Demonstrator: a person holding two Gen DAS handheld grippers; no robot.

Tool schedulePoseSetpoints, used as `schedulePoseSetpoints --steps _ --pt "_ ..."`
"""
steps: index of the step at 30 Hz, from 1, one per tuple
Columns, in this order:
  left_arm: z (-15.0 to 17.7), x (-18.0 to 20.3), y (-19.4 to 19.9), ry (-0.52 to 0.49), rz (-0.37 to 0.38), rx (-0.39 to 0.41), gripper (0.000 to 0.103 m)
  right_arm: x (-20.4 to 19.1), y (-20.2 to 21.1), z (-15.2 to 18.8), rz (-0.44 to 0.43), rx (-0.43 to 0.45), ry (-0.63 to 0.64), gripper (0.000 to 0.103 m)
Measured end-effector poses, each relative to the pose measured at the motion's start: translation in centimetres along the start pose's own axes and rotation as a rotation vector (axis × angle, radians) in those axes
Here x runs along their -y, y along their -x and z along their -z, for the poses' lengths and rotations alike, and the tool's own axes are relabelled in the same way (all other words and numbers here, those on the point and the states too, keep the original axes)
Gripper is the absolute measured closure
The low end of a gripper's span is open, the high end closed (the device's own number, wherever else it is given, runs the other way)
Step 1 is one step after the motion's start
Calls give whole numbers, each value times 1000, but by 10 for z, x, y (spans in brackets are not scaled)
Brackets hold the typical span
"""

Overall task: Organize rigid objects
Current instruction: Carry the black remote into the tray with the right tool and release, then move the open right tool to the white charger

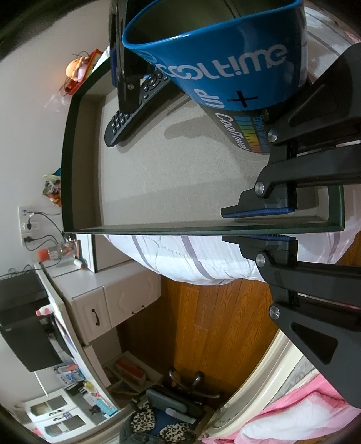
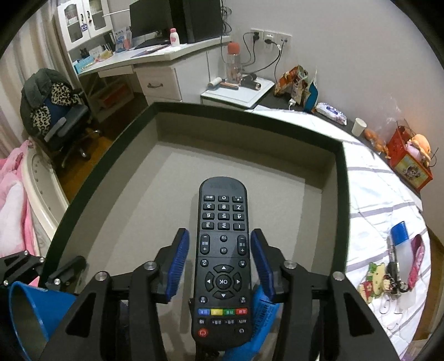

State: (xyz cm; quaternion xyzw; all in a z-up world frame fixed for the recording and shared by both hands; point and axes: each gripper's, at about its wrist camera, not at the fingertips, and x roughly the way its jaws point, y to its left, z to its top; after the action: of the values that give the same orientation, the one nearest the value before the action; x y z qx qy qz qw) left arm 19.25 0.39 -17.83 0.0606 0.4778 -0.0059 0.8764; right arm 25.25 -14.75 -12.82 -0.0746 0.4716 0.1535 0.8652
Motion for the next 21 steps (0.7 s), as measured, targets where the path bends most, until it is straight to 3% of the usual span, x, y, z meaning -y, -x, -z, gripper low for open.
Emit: schedulePoseSetpoints --steps 8,10,12,13,21 --pt "1 0 -2 0 -1 -2 95 2 31 3 30 89 -10 47" --pt "0 0 -2 -1 -3 -3 94 6 44 5 55 123 -18 43" --pt "0 1 -3 0 -4 -4 94 10 58 8 86 164 -27 27" --pt "1 0 -3 -1 -5 -4 94 11 63 10 99 182 -32 25" --pt "0 0 -3 0 -4 -4 94 35 114 35 176 310 -104 22"
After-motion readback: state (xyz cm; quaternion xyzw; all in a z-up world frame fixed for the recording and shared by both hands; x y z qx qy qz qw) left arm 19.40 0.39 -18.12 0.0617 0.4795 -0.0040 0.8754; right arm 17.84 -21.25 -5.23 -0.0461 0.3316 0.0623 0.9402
